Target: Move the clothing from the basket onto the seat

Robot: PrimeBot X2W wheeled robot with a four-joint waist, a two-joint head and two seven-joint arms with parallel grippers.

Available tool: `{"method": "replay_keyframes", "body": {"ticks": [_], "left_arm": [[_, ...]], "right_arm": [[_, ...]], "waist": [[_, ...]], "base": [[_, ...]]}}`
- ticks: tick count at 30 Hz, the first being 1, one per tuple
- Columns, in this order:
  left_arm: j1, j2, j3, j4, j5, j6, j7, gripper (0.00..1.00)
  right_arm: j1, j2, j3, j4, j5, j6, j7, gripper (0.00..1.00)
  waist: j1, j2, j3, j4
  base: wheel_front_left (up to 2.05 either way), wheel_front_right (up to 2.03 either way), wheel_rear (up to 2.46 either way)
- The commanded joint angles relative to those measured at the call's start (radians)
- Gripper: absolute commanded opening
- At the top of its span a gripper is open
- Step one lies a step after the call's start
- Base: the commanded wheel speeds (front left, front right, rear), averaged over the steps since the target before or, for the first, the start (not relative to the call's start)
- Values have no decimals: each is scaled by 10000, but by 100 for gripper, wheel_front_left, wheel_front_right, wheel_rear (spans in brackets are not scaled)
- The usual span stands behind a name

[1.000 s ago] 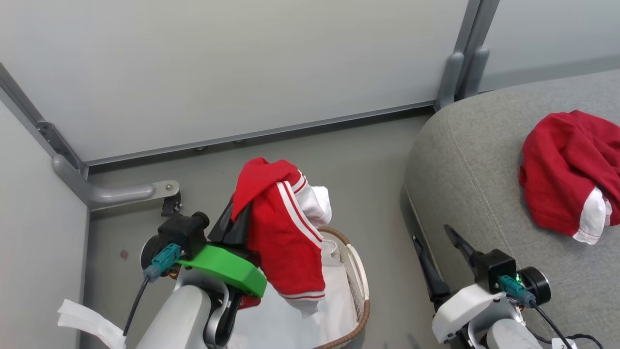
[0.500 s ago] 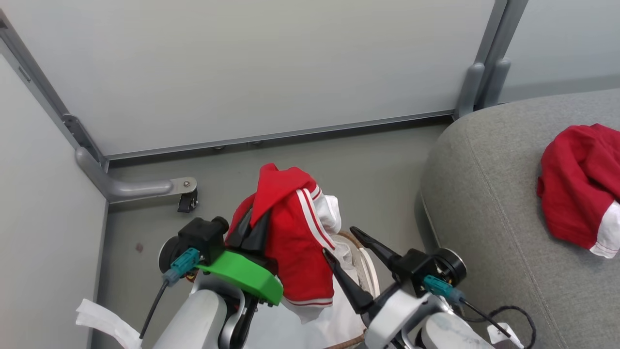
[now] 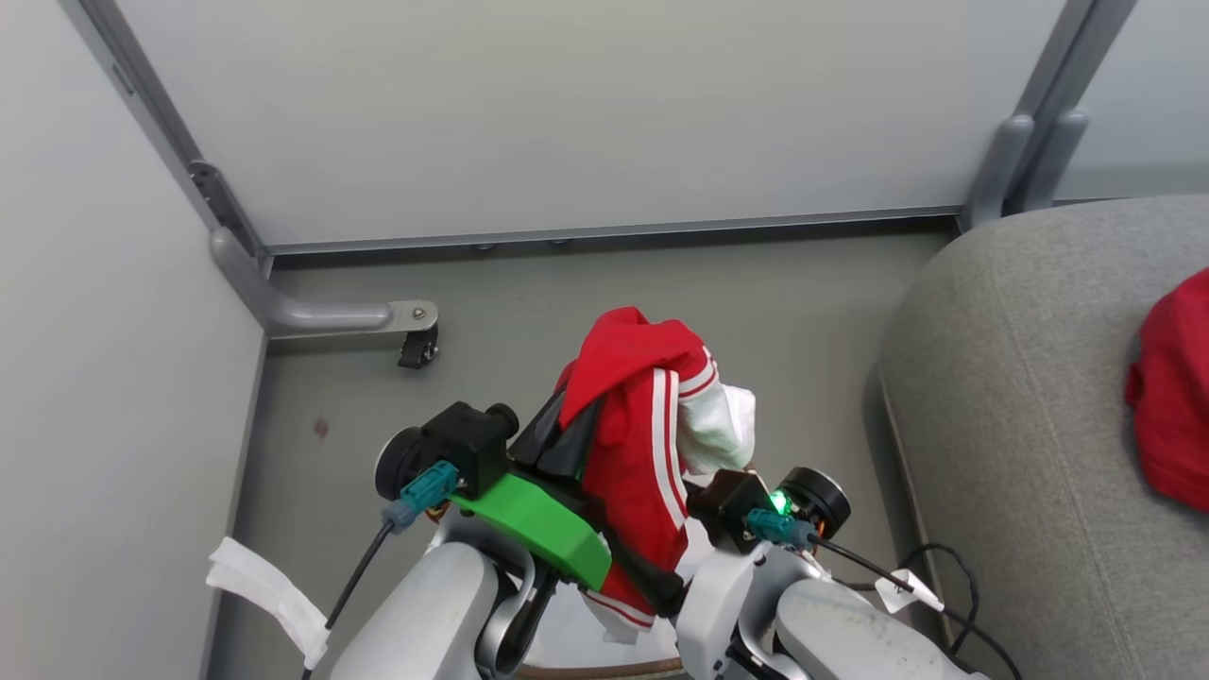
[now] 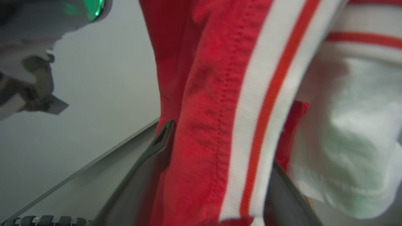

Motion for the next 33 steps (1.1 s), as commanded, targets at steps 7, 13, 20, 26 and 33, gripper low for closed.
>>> {"method": "replay_keyframes", "body": {"ticks": [7, 13, 20, 26, 33], "left_arm": [[-301, -49, -255, 41, -217, -25, -7, 0], [-284, -5, -121, 69, -200, -24, -8, 0], [-209, 6, 105, 72, -27, -25, -8, 0], [-8, 93, 466, 128, 143, -25, -4, 100], [286, 245, 920, 210, 311, -25, -3, 100]], "right_arm": [[126, -46, 498, 946, 573, -14, -2, 0], [246, -42, 216, 965, 563, -14, -2, 0], [376, -45, -381, 458, 219, -14, -2, 0], [682, -48, -1003, -348, -221, -14, -2, 0], [1306, -44, -2043, -1584, -846, -13, -9, 0]], "waist": [[1, 0, 112, 421], [1, 0, 122, 431], [1, 0, 190, 262], [1, 0, 226, -272], [1, 0, 215, -1490]], "base": [[0, 0, 0], [0, 0, 0], [0, 0, 0], [0, 0, 0], [0, 0, 0]]}}
